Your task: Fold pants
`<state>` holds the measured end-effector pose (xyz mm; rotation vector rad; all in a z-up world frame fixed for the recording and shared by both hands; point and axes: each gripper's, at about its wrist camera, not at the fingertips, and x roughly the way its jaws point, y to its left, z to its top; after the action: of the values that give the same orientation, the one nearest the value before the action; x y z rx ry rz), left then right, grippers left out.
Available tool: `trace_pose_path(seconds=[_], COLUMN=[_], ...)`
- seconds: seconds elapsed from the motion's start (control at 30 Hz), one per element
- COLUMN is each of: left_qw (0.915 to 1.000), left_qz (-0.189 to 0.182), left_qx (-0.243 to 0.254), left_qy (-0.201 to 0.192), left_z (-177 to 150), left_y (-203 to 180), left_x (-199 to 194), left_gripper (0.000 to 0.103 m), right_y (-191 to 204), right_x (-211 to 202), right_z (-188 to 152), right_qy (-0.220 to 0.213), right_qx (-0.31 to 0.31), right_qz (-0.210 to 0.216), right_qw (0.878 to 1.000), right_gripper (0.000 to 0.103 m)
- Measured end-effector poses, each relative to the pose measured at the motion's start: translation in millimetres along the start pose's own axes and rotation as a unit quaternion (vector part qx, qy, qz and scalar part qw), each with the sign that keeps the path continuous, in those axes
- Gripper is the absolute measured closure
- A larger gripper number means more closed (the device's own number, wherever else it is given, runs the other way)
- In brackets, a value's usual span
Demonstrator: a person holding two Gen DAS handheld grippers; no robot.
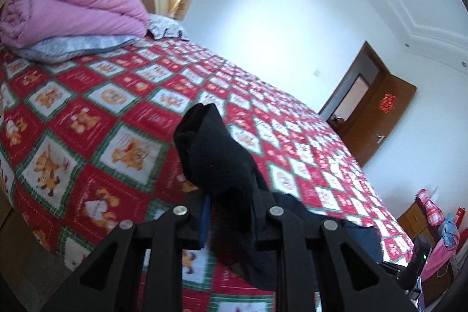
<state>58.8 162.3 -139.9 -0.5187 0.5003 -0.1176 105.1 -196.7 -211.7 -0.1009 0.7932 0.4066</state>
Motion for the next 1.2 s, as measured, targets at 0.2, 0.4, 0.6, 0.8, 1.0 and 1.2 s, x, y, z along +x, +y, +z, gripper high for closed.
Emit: trace_pose_path(seconds=[0.2, 0.4, 0.6, 0.8, 1.0, 1.2], left_qw=[0.9989, 0.9951, 0.9898, 0.9825, 0.9737, 0.9641], left_qz=[-0.035, -0.055, -0.073, -0.088, -0.104, -0.118], left_qx=[0.03, 0.083, 0.123, 0.163, 0.198, 0.229], left_qy=[0.001, 0.002, 0.007, 0.021, 0.041, 0.066], left_z=[6, 11, 14, 11, -1, -17], left_y=[-35, -76, -116, -154, -191, -225], left_x=[-6, -9, -8, 0, 11, 30], left_gripper=[0.082, 0.082, 0.082, 0.082, 0.082, 0.082], right_y=[-24, -50, -90, -118, -129, -147], right_x=[-18, -41, -53, -63, -63, -78], right_z=[5, 2, -6, -8, -15, -22], right_qy=[0.013, 0.004, -0.006, -0.032, -0.051, -0.101], right_qx=[0.036, 0.053, 0.128, 0.179, 0.198, 0.24], right_qz=[0.0, -0.017, -0.038, -0.058, -0.073, -0.093], right_qw=[0.999, 0.998, 0.991, 0.982, 0.976, 0.961], right_gripper=[0.047, 0.047, 0.047, 0.047, 0.047, 0.047])
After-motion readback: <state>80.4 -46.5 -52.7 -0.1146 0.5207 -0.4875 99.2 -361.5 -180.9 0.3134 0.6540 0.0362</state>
